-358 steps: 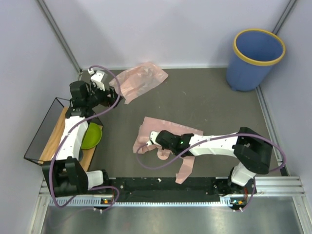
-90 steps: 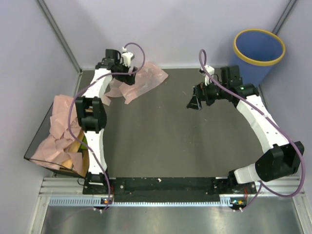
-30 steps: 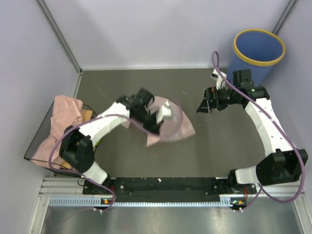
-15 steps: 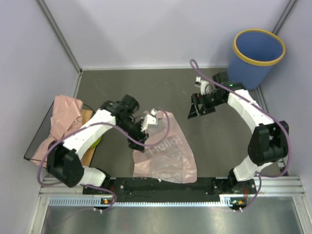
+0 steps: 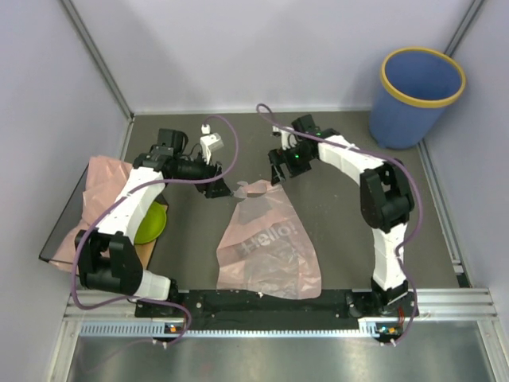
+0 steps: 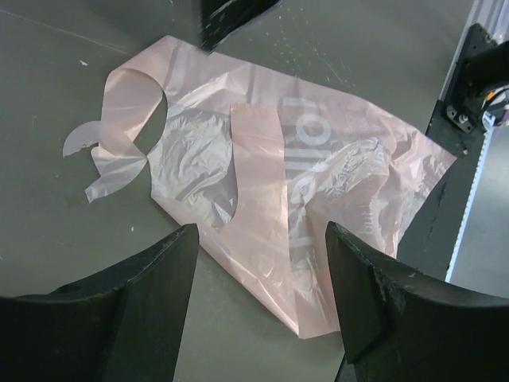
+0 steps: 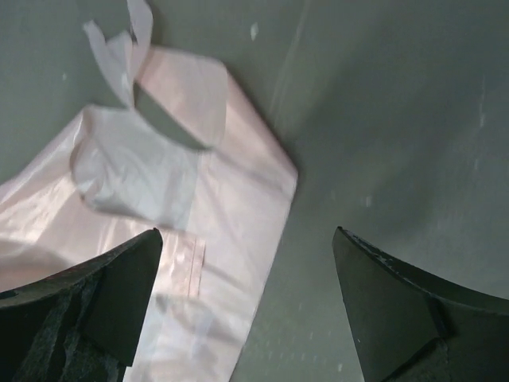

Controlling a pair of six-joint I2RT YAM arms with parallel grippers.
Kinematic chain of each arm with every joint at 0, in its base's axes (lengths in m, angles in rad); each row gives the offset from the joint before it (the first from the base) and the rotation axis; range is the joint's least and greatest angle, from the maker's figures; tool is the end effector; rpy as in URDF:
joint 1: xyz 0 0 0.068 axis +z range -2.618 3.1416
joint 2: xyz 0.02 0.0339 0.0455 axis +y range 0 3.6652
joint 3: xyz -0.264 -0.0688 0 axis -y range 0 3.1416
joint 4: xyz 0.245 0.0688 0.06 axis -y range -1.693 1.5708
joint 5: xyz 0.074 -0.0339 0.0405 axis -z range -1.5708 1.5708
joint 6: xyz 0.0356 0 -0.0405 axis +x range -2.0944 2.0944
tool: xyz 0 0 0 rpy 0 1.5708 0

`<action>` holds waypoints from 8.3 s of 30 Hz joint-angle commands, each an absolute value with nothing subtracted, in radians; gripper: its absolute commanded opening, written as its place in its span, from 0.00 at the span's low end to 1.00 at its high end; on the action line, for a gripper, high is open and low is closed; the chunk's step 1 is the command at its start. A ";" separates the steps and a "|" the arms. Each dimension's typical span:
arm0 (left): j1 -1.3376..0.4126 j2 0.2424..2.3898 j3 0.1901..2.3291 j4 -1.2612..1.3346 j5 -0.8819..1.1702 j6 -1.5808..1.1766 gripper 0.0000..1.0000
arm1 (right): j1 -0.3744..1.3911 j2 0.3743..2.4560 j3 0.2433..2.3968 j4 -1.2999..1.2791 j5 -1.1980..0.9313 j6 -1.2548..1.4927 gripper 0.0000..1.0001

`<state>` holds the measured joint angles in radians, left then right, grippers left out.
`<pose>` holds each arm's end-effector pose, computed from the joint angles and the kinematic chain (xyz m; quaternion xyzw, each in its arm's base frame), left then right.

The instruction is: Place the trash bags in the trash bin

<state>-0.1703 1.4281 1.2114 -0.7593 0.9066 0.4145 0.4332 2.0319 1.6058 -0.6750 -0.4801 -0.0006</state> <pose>0.2795 -0.0765 0.3013 0.3706 0.7861 -0.3835 0.3125 0.3862 0.1967 0.2092 -0.2573 0.9106 0.2743 0.1711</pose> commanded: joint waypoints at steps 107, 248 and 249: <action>-0.684 0.986 0.802 -0.113 1.049 0.322 0.00 | 0.683 1.364 0.914 0.520 -1.118 1.250 0.55; -0.578 0.923 0.831 0.370 0.830 -0.549 0.00 | 0.630 0.907 1.075 -0.324 -0.940 0.181 0.46; -0.578 0.923 0.831 0.374 0.837 -0.558 0.00 | 0.647 0.907 1.068 -0.302 -0.940 0.170 0.48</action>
